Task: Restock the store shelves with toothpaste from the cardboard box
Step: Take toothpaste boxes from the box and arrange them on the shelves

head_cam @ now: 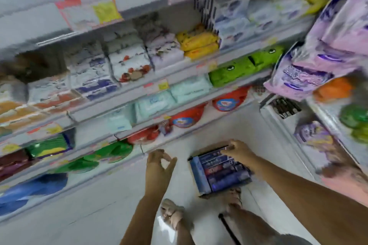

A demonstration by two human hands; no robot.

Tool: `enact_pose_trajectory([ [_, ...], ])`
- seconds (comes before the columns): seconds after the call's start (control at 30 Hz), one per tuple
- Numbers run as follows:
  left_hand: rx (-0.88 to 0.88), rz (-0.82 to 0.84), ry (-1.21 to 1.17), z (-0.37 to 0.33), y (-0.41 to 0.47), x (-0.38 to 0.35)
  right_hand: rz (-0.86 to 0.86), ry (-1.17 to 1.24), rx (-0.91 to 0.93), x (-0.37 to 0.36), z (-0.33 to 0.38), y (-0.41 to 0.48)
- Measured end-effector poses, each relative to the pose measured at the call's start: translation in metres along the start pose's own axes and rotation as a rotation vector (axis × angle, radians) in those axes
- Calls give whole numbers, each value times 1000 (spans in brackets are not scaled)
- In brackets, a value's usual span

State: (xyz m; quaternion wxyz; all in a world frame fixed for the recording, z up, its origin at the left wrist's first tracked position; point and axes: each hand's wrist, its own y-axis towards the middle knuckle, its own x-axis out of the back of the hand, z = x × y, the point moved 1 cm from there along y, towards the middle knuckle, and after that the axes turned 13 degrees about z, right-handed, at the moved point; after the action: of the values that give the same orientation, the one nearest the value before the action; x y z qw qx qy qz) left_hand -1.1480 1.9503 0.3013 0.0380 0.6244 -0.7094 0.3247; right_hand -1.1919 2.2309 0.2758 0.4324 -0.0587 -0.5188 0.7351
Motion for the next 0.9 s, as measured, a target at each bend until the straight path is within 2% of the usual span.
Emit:
enact_pose_trajectory([
  [0.07,54,48,49,3,14,-43,-28,27,-64,15,-47,8],
  [0.27,202,248,150,41,58,-162,87,10,-227,19,-152,63],
  [0.37,259,440,243,79,83,-223,139,28,-225,4,-193,104],
  [0.47,343,584,237,127,101,-283,184,-14,-220,-19,-233,149],
  [0.6,423,794,390,184,109,-349,246,-56,-150,-51,-266,194],
  [0.73,409,866,515,209,119,-390,281,-152,-198,-68,-288,227],
  [0.9,361,904,577,227,139,-400,425,-483,-126,-72,-296,251],
])
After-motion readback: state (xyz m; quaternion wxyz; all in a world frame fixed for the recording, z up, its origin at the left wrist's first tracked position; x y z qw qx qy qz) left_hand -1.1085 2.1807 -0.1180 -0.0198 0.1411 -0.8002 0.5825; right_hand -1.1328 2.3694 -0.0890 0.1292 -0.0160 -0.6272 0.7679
